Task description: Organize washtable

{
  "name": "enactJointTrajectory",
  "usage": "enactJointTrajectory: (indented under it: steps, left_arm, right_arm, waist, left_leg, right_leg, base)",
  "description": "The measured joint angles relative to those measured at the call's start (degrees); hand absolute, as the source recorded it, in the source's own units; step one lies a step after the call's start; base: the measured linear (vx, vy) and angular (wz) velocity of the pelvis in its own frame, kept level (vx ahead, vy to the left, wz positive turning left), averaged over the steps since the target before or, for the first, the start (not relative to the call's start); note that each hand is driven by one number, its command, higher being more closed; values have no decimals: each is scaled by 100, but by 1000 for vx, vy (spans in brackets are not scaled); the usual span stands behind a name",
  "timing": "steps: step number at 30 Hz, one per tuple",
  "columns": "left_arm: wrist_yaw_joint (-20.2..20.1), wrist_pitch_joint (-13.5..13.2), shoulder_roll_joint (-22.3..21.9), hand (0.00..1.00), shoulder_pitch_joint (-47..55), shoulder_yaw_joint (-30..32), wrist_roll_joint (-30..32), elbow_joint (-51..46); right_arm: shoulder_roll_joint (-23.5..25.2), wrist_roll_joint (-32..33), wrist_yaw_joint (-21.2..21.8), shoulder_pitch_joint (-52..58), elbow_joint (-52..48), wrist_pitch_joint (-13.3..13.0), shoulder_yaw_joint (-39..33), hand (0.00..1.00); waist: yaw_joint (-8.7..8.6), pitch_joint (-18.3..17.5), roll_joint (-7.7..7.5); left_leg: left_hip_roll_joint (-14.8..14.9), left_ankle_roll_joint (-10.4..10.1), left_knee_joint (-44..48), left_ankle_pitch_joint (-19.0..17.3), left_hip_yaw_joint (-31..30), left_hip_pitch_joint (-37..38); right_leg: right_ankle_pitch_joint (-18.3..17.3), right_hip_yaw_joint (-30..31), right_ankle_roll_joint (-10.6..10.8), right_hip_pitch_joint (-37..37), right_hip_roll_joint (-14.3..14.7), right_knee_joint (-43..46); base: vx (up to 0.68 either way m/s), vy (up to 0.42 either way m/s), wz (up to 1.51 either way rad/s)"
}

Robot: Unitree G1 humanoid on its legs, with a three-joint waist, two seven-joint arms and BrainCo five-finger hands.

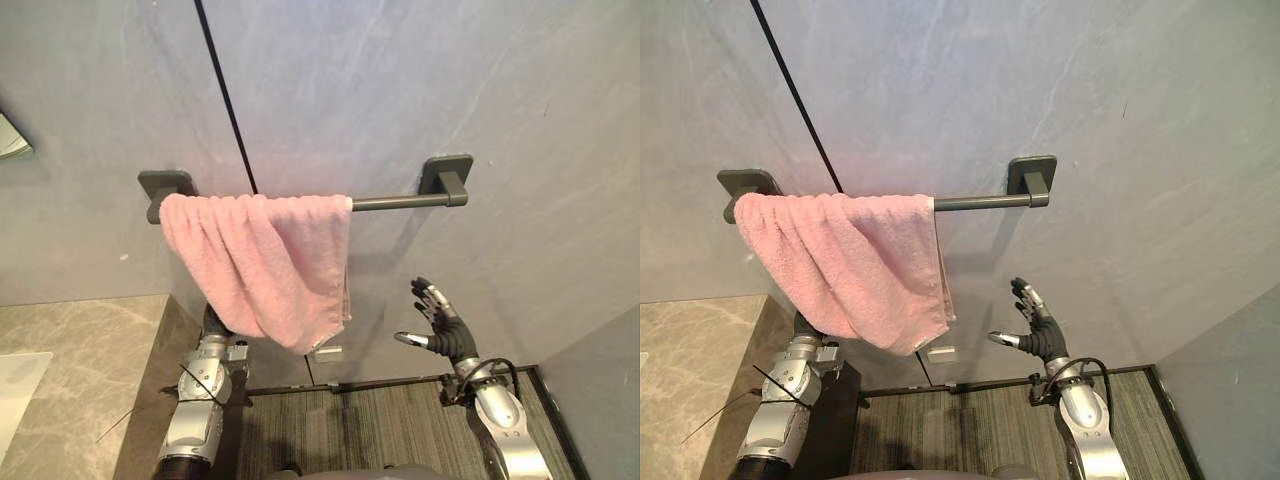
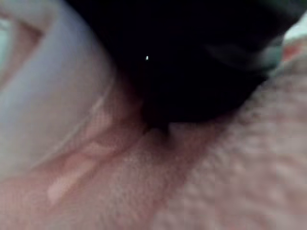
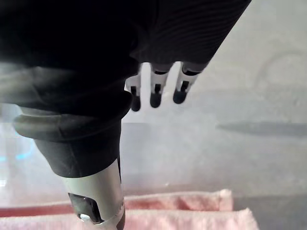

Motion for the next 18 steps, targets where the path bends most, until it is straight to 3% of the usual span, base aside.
enactJointTrajectory:
  steps: [10, 18]
  left_arm:
    - [-6, -2, -177, 100, -157, -149, -33, 1]
    - [-9, -3, -215, 100, -160, -469, -176, 27]
  right_arm:
    - [-48, 49, 99, -650, 326, 10, 738, 0]
    - [-57, 47, 128, -983, 867, 55, 1113, 0]
  waist:
    - [35, -7, 9]
    - [170, -34, 17]
  left_leg:
    - [-11, 3, 9, 4, -89, 6]
    - [-18, 13, -27, 18, -159, -30]
  right_leg:
    - [-1, -78, 1, 53, -5, -3]
    - [-11, -167, 13, 76, -11, -49]
  base:
    - [-19, -7, 4]
    - [-6, -11, 5]
